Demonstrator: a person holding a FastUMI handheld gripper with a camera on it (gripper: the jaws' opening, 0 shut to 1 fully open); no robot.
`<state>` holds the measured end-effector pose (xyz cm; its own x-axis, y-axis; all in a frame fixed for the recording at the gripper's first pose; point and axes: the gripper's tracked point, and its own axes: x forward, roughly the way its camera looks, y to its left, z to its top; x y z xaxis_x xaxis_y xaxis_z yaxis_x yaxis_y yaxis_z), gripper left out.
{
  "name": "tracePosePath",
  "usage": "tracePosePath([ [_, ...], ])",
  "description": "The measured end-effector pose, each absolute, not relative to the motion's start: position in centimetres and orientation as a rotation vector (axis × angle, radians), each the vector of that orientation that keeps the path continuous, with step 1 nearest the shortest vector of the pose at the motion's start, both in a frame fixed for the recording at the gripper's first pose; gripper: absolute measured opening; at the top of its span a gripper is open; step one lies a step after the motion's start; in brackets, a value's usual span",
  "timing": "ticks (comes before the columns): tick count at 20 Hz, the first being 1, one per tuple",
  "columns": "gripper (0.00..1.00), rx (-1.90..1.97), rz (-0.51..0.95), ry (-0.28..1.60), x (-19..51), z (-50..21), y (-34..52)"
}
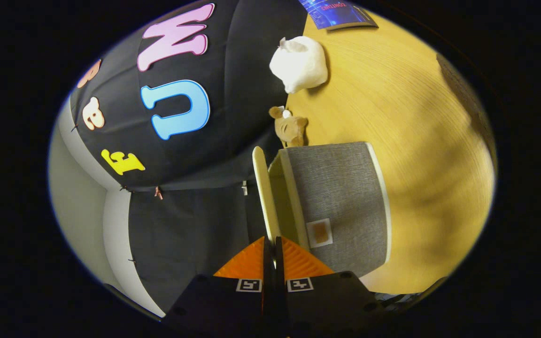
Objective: Open the storage box then place both shoes into the box .Put the left shoe in first, then the right shoe, with the right side of both shoes facing outward in a uniform manner.
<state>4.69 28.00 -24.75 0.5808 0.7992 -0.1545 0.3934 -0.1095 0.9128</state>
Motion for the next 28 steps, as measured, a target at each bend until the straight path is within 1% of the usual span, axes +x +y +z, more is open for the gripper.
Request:
tracePosePath([
  [6, 0.05, 1.716, 0.571, 0.891, 9.1, -16.7, 30.9],
  [8, 0.05, 1.652, 0.614, 0.879, 10.3, -15.0, 33.1],
  [11, 0.05, 1.625, 0.639, 0.888, 12.2, -13.5, 36.2],
  [18, 0.05, 1.604, 0.644, 0.91, 15.1, -12.9, 42.9],
  [23, 0.05, 1.508, 0.676, 0.934, 16.3, -13.0, 48.0],
  [28, 0.05, 1.377, 0.658, 0.968, 17.4, -13.9, 52.4],
])
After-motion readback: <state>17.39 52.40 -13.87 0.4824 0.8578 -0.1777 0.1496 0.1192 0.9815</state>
